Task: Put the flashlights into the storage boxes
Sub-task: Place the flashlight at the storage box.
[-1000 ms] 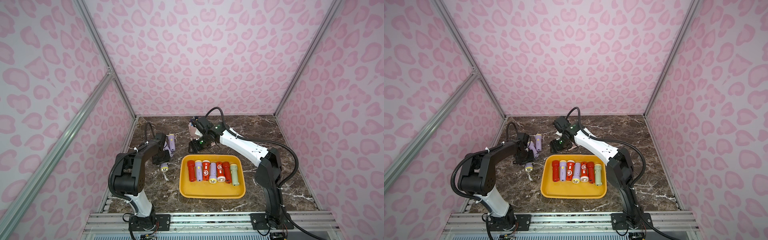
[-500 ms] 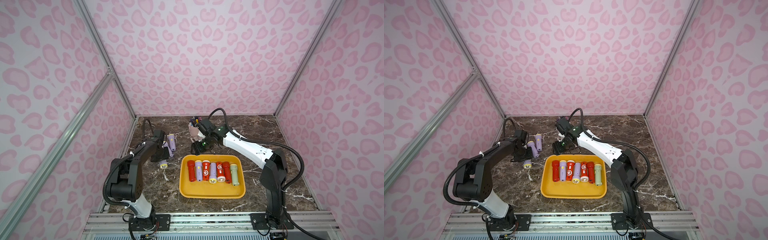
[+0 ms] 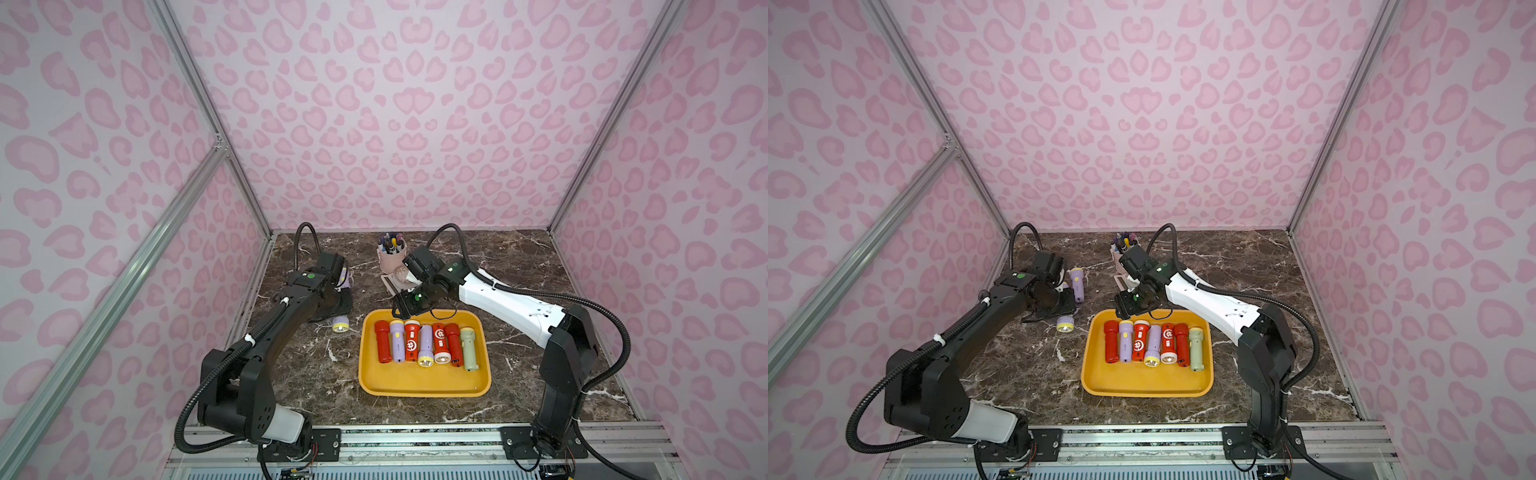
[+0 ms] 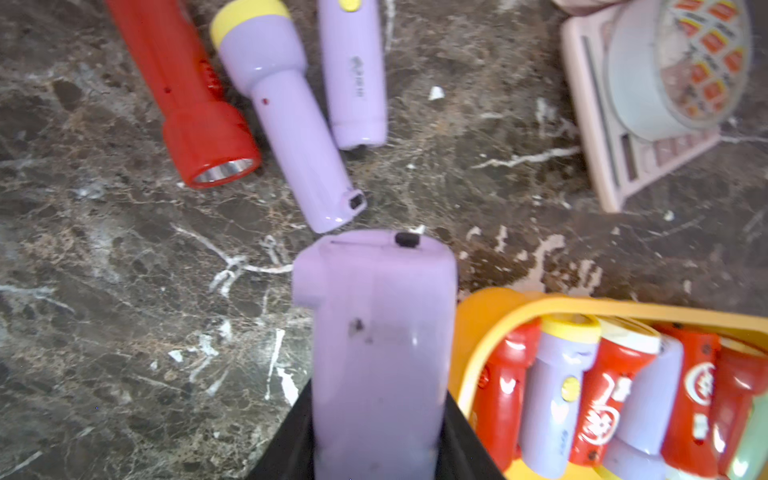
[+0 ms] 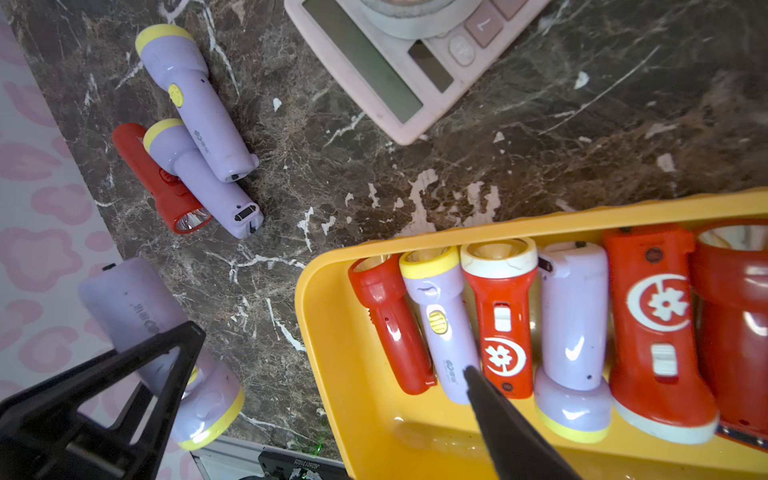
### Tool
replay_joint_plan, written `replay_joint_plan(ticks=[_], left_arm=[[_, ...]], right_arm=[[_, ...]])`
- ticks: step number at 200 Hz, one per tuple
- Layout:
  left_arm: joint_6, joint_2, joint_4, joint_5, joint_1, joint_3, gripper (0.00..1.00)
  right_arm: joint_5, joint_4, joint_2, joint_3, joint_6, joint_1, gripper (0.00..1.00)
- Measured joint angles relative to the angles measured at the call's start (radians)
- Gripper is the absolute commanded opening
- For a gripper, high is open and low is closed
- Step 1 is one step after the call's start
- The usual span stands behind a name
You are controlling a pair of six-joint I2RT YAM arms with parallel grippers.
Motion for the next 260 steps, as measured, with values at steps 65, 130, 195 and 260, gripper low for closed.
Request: replay_joint_plan(ticks=[65,130,195,260], left_arm=[[-0.127,-0.003,-0.005,0.015,-0.224,0.011,0.34],[-0.285,0.099,0.006,-0.029,-0.422,0.023,0.33],[-0.354,0.169,0.042,-0.1,-0.463,-0.015,0.34],[-0.346,0.232,0.078,-0.143,-0.465,-0.016,0.42]], right_arm=[[0.036,0.016,-0.224,-0.268,0.027,-0.032,0.64],[0.021,-0.007,-0.424,-0.411,0.007,-0.101,0.65],[0.003,-0.031,-0.559,-0.527,-0.004,-0.146,0.65],[-0.001,-0.059,-0.601,-0.534,-0.026,-0.19,0.65]])
